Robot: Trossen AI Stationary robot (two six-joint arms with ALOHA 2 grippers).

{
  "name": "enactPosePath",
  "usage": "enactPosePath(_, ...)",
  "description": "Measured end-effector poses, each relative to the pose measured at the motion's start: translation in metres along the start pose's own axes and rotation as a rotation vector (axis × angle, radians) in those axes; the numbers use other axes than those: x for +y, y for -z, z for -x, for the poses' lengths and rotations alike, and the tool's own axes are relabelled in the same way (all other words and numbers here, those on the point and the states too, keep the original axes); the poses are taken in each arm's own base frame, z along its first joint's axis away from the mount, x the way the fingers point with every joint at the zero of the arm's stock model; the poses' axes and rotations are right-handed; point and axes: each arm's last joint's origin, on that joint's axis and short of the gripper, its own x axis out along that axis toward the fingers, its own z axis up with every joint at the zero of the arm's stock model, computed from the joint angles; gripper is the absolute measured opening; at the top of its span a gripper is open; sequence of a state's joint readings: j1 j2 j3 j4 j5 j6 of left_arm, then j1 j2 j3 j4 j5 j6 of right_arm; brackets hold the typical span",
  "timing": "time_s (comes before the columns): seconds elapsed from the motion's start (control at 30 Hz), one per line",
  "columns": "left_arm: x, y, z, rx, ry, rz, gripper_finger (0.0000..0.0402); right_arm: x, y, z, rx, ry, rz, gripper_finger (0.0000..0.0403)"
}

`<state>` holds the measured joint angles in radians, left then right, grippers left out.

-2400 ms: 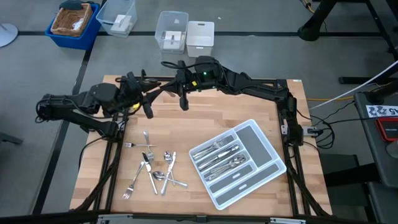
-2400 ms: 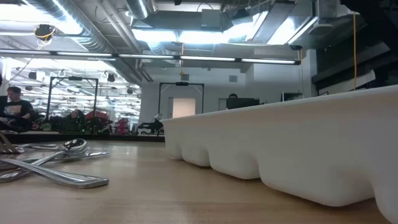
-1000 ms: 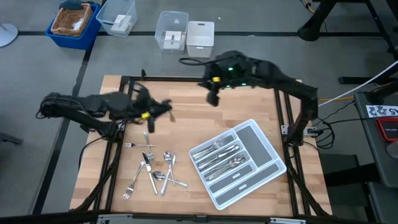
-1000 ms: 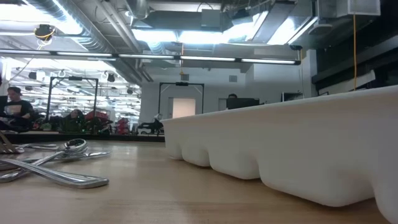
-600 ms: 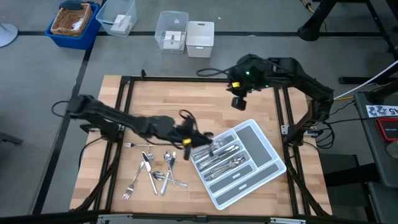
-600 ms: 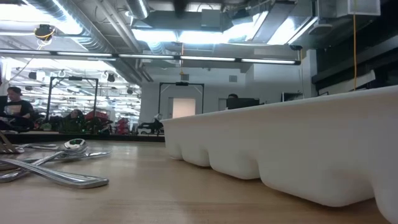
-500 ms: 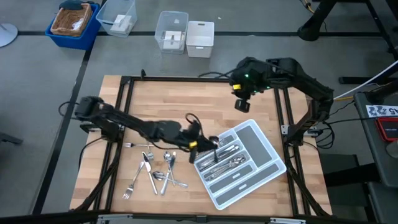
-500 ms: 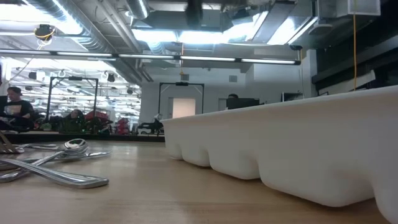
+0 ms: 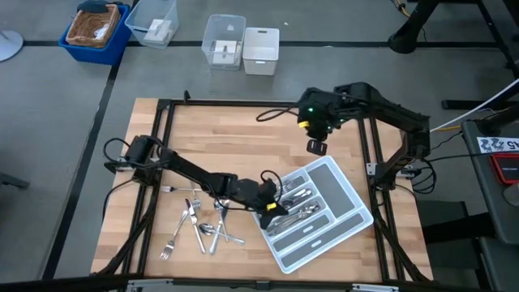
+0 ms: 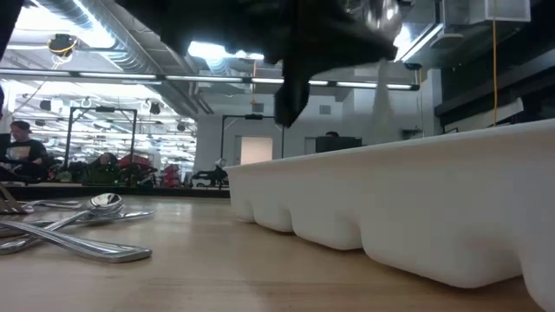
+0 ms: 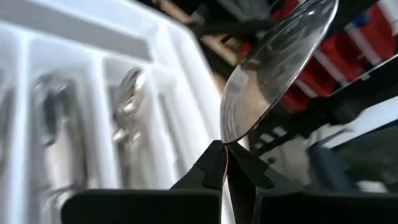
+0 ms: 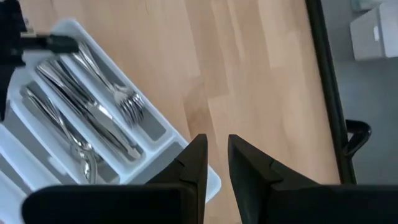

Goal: Sort silverware
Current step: Put the silver spoon into the silverware tray

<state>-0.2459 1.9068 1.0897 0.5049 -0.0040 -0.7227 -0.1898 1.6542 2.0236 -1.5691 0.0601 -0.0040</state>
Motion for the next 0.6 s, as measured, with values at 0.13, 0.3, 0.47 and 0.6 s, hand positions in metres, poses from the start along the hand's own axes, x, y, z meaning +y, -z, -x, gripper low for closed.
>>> enactPosePath(0.13,0.008,0.008,0.001,0.082,-0.080,-0.034,0.0000,0.001,0.003,-0.016,0.061,-0.001,0.004,0.0065)
enactPosePath(0.3,0.008,0.009,0.001,0.095,-0.085,-0.074,0.0000,0.002,0.005,-0.037,0.114,-0.001,0.007,0.0065)
enactPosePath(0.47,0.005,0.012,0.001,0.103,-0.075,-0.141,0.0001,0.003,0.006,-0.053,0.143,-0.001,0.009,0.0065)
enactPosePath(0.6,0.002,0.015,0.001,0.112,-0.065,-0.242,0.0010,0.004,0.006,-0.060,0.143,-0.001,0.009,0.0065)
